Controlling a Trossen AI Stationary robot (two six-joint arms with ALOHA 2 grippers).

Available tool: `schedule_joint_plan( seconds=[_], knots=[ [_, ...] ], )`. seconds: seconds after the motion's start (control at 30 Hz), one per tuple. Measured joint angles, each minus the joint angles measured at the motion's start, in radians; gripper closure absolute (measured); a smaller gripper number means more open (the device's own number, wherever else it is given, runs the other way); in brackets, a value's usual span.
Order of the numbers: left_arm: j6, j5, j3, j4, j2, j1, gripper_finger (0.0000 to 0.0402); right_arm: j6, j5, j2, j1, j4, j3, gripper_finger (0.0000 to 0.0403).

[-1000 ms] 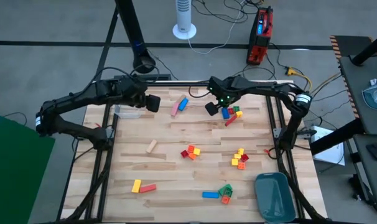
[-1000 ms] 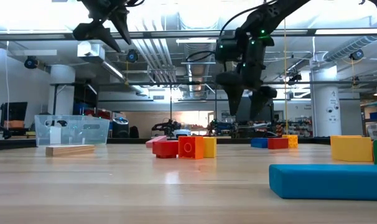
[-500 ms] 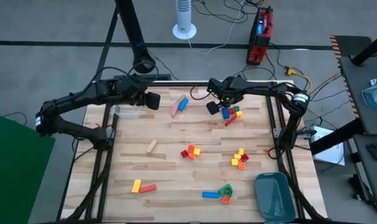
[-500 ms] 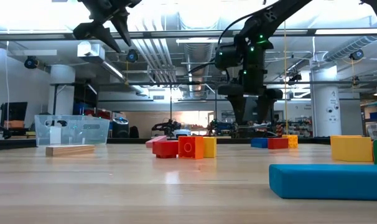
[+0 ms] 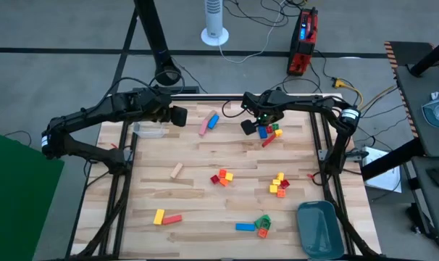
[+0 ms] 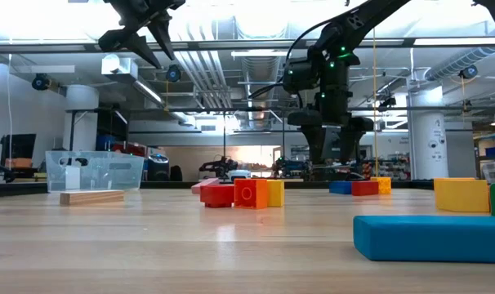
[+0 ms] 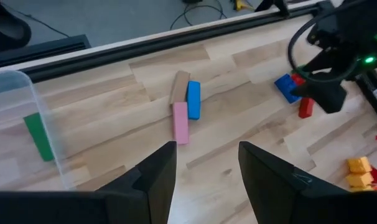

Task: Sort blocks by size
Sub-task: Put the blue rectangular game piece into the transparent bin

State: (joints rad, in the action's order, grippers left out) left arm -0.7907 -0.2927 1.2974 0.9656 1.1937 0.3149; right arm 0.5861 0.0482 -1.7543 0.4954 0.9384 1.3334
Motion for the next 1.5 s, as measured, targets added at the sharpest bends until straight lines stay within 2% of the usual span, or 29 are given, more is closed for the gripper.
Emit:
schedule_joint_plan(
  seconds=[0.13, 0.4, 0.43, 0.67, 1.2, 1.37, 1.5],
  knots=[
    [0.000, 0.021, 0.000, -0.008, -0.001, 0.000, 0.0242, 0.005, -0.015, 0.000, 0.000, -0.001, -0.003, 0.0132],
    [0.075, 0.023, 0.000, -0.120, 0.001, 0.000, 0.0242, -0.006, 0.013, -0.001, 0.000, -0.027, -0.032, 0.0361],
    [0.075, 0.023, 0.000, -0.129, 0.001, 0.000, 0.0242, -0.003, 0.013, -0.001, 0.000, -0.023, -0.036, 0.0376],
    [0.128, 0.023, 0.000, -0.188, 0.001, 0.001, 0.0242, 0.024, 0.047, -0.001, 0.000, -0.022, -0.049, 0.0392],
    [0.202, 0.022, 0.000, -0.189, 0.001, 0.001, 0.0242, 0.052, 0.083, 0.000, -0.034, -0.144, -0.168, 0.0394],
    [0.206, 0.023, 0.000, -0.189, 0.000, 0.001, 0.0242, 0.050, -0.028, 0.000, -0.076, -0.201, -0.151, 0.0394],
    [0.206, 0.022, 0.000, -0.189, 0.000, 0.001, 0.0242, 0.051, -0.031, 0.002, -0.101, -0.193, -0.106, 0.0394]
  ],
)
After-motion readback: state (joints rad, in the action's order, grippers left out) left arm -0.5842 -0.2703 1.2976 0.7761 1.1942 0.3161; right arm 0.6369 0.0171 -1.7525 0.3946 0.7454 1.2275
